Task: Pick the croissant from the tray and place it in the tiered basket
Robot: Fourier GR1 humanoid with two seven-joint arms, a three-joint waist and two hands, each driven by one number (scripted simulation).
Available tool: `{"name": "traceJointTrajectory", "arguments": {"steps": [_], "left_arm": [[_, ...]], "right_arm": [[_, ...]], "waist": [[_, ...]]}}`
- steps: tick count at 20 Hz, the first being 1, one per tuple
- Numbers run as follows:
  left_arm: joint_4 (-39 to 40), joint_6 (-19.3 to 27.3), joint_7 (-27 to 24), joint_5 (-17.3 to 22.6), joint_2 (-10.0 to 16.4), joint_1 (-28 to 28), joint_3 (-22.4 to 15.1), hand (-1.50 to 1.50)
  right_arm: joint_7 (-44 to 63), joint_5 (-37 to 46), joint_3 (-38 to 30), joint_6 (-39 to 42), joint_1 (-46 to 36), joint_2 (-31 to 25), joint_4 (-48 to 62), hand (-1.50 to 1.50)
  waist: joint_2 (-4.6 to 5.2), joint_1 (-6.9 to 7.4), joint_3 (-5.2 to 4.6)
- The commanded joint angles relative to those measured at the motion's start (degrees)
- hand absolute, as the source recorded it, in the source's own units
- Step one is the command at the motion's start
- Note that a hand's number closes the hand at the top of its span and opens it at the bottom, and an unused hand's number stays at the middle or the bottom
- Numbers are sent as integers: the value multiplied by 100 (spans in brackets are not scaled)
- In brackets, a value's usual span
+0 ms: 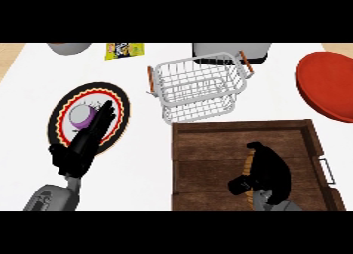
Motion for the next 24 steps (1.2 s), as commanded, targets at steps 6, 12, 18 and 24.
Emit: {"name": "traceJointTrajectory", "arguments": {"steps": [6,12,18,24], "left_arm": [[-255,-105,398,-171,-60,-60,243,0],[-274,-84,114,-433,-369,357,18,0],[-260,-278,143,-263,-189,95,202,0],[-185,-186,46,-302,-294,191,191,0]], "right_arm": [[356,752,30,-105,-25,298,-48,150],[425,937,-18,-22,-261,303,-66,150],[-3669,-281,-877,832,-625,-2020,612,150],[-6289,-1617,-2053,658,-994,-3079,1006,150]], "waist": [[10,18,9],[5,28,9],[92,149,42],[77,76,51]]}}
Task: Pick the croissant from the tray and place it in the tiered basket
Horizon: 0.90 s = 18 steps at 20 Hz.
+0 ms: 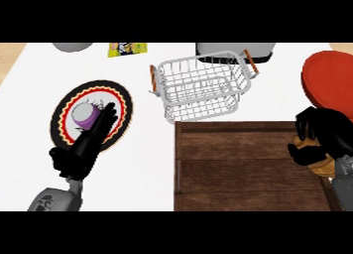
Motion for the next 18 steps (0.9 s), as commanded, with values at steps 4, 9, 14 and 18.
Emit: {"name": "traceJointTrajectory", "arguments": {"steps": [4,9,14,18], "left_arm": [[-61,29,142,-16,-30,-61,-17,0],[124,173,38,-283,-209,-145,-148,0],[224,-27,-22,-177,-139,-5,96,0],[5,30,90,-348,-182,-30,15,0]], "right_arm": [[-2397,-2249,-1533,475,-816,-462,699,150],[-3317,-2702,-1987,1002,-1653,-947,1472,150],[-2781,-2826,-1929,1484,-2750,-912,1966,150],[-1805,-2962,-1799,1484,-3474,-464,1905,150]], "waist": [[-29,36,-2],[-42,19,-26],[-54,1,-34],[-62,-5,-34]]}}
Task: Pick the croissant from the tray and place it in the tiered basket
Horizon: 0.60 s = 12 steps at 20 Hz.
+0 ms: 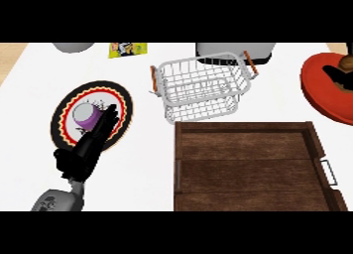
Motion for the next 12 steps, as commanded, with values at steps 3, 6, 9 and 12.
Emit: {"name": "traceJointTrajectory", "arguments": {"steps": [3,6,9,12], "left_arm": [[126,-67,167,23,-79,-197,95,0],[58,-127,183,-43,6,-244,171,0],[173,168,106,-330,-325,-259,-92,0],[98,-326,210,90,73,-251,351,0]], "right_arm": [[1474,-136,308,12,-1332,697,43,150],[1638,13,442,-48,-1772,892,448,150],[1892,38,486,-261,-2462,1293,1041,150],[1692,418,788,-537,-2385,1563,1234,150]], "waist": [[-11,-4,-4],[-5,-6,-1],[12,56,-2],[8,27,0]]}}
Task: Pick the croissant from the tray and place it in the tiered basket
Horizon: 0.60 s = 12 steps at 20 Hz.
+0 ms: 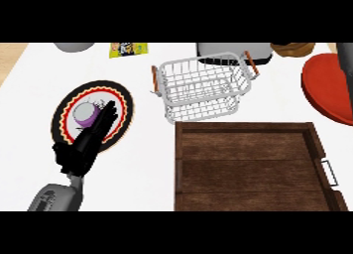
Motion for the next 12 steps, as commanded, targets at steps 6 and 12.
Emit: {"name": "traceJointTrajectory", "arguments": {"steps": [6,12], "left_arm": [[-359,-17,128,-19,-42,131,79,0],[-76,-134,76,-69,-81,59,106,0]], "right_arm": [[32,448,428,-353,-884,884,1106,150],[-277,868,717,-1227,-829,1763,1661,150]], "waist": [[0,21,5],[11,21,5]]}}
